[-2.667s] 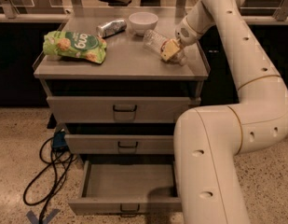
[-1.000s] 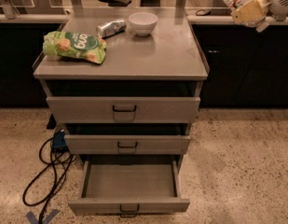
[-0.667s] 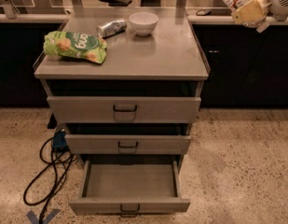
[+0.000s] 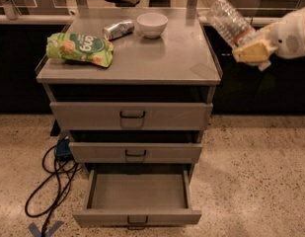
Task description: Place water bottle into bottom drawer
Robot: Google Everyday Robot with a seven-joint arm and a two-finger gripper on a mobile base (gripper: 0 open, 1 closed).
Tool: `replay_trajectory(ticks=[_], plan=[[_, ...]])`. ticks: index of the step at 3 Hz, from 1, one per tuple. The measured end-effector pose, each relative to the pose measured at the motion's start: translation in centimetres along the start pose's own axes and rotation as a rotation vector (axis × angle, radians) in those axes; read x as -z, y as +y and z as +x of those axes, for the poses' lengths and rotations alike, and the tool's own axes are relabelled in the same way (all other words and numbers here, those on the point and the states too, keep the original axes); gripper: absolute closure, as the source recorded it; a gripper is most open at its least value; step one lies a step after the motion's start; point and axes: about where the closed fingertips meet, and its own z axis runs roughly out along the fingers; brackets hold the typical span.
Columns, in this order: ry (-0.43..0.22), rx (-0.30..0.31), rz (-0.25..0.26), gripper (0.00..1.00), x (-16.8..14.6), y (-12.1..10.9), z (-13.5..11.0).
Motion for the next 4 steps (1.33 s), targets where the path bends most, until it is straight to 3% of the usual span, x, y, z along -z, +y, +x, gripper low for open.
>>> replay_trajectory(ticks=[1, 2, 3, 4], plan=[[0.021, 0.006, -0.17, 1.0, -2.6, 5.8, 6.1], [0.108, -0.023, -0.315, 1.0, -5.4, 10.7, 12.5], [0.108, -0.023, -0.315, 1.0, -5.4, 10.7, 12.5], [0.12, -0.035, -0.331, 1.0, -5.8, 11.4, 14.0]])
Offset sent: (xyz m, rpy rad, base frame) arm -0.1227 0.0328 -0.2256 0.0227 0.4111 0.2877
